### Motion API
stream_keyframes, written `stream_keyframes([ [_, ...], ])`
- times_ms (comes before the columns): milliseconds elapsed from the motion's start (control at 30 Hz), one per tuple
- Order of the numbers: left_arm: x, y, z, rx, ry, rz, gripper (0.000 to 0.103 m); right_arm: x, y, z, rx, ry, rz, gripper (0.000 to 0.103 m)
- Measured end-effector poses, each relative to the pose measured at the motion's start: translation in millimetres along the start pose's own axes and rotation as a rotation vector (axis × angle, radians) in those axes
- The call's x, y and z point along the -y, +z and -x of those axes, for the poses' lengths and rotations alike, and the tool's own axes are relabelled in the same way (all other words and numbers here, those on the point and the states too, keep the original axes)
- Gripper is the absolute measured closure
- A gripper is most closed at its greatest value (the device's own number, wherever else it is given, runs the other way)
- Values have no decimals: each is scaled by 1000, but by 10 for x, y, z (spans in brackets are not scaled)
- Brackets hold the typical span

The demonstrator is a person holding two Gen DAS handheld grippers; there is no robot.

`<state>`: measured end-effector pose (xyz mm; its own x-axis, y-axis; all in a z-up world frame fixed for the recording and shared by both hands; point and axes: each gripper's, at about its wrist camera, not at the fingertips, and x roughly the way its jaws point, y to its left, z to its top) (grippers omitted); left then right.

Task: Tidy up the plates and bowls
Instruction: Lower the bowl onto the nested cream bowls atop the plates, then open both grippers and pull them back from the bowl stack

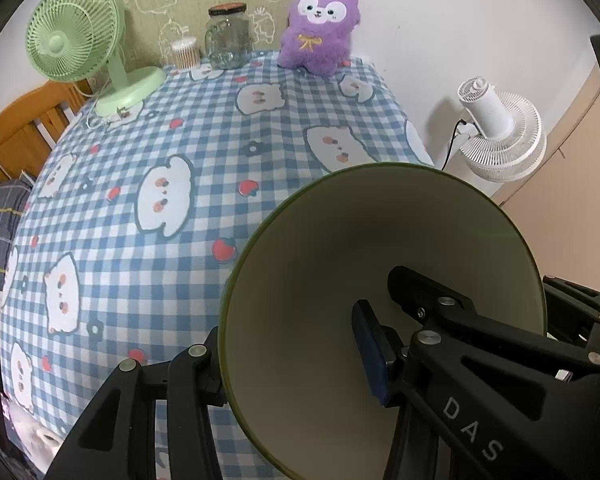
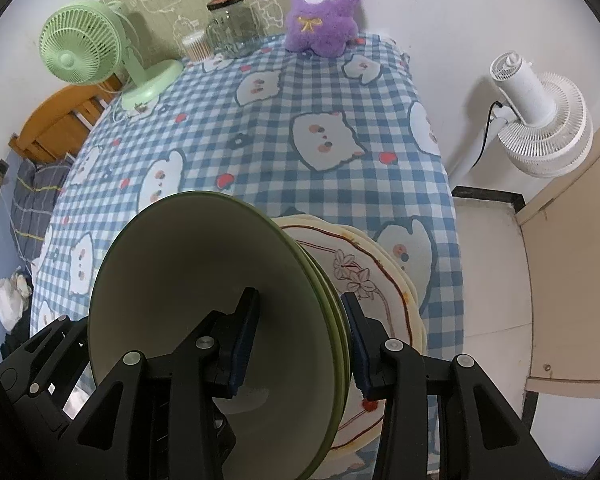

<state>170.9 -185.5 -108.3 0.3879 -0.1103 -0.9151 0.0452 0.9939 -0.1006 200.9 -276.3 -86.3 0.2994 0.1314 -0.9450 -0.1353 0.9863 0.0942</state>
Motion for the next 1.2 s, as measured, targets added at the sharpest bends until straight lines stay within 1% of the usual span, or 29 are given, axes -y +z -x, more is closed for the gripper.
stream_keyframes([
  [200,97,-1,-145,-30,-5,-1,52,145,-8,-139,-34,4,-8,58],
  [300,148,14,-153,-19,8,-12,52,189,5,-159,-34,13,-17,58],
  [467,166,36,-192,-26,10,-14,52,224,24,-199,-36,15,-16,58],
  [800,165,59,-215,-1,10,-19,54,251,55,-232,-17,19,-27,56],
  [900,169,47,-197,1,-1,-24,53,280,46,-239,-21,28,-37,56],
  [1000,167,38,-176,7,-12,-18,49,279,46,-218,-11,16,-28,55],
  [1100,197,41,-84,51,22,-29,43,216,45,-103,34,-28,3,55],
  [1200,204,67,6,71,32,-36,42,194,55,1,64,-48,4,54],
])
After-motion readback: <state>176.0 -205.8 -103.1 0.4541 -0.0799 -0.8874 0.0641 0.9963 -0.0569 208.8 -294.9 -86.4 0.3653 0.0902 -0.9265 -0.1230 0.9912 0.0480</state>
